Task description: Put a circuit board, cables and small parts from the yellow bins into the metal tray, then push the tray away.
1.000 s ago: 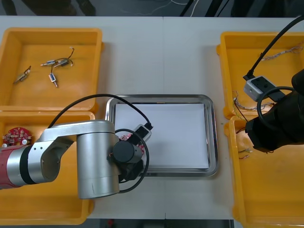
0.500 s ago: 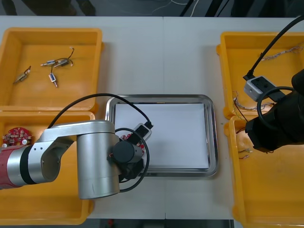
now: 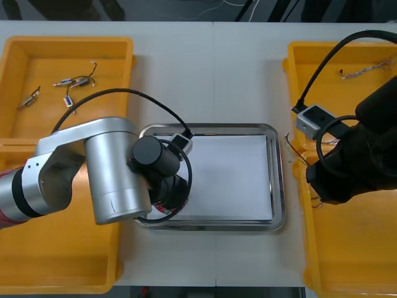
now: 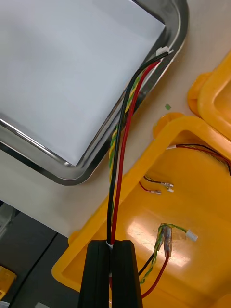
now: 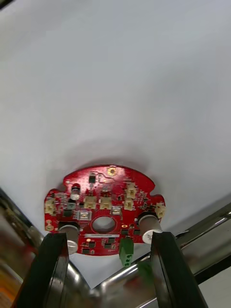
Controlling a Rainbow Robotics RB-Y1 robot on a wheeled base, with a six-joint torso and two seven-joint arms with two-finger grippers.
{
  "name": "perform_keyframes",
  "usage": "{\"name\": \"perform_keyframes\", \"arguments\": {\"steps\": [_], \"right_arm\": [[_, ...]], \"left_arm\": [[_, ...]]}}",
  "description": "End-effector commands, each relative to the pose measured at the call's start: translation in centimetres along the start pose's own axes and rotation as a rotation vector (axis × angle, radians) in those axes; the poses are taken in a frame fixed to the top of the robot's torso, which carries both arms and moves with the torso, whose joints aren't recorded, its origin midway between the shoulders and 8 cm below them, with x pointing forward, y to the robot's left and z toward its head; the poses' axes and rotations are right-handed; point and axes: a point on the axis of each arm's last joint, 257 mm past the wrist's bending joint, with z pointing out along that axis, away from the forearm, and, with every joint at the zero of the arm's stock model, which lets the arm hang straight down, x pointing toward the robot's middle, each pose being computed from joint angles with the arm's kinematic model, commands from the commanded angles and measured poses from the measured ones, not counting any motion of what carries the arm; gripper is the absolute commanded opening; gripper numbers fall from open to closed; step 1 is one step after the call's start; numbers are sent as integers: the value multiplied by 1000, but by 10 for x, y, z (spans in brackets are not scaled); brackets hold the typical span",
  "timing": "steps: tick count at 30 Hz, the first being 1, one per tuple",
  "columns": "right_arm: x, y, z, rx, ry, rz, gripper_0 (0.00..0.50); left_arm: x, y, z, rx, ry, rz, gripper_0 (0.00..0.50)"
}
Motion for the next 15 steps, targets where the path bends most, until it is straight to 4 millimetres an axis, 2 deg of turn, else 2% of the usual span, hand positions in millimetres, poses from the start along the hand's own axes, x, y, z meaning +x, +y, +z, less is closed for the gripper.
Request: {"name": "perform_keyframes", "arguments": {"steps": [1,10,15], "right_arm": [[-29,27,-3,7,-78,-251,0],[-50,62,17,-59,-62,-525,0],[-56,68,31,-33,-54,-678,0]], "left_arm": [[-26,20,-37,-18,-32,-97,500],[-26,70,-81,-62,26,-192,500],[-25,92,-102,-81,48,-236,500]]}}
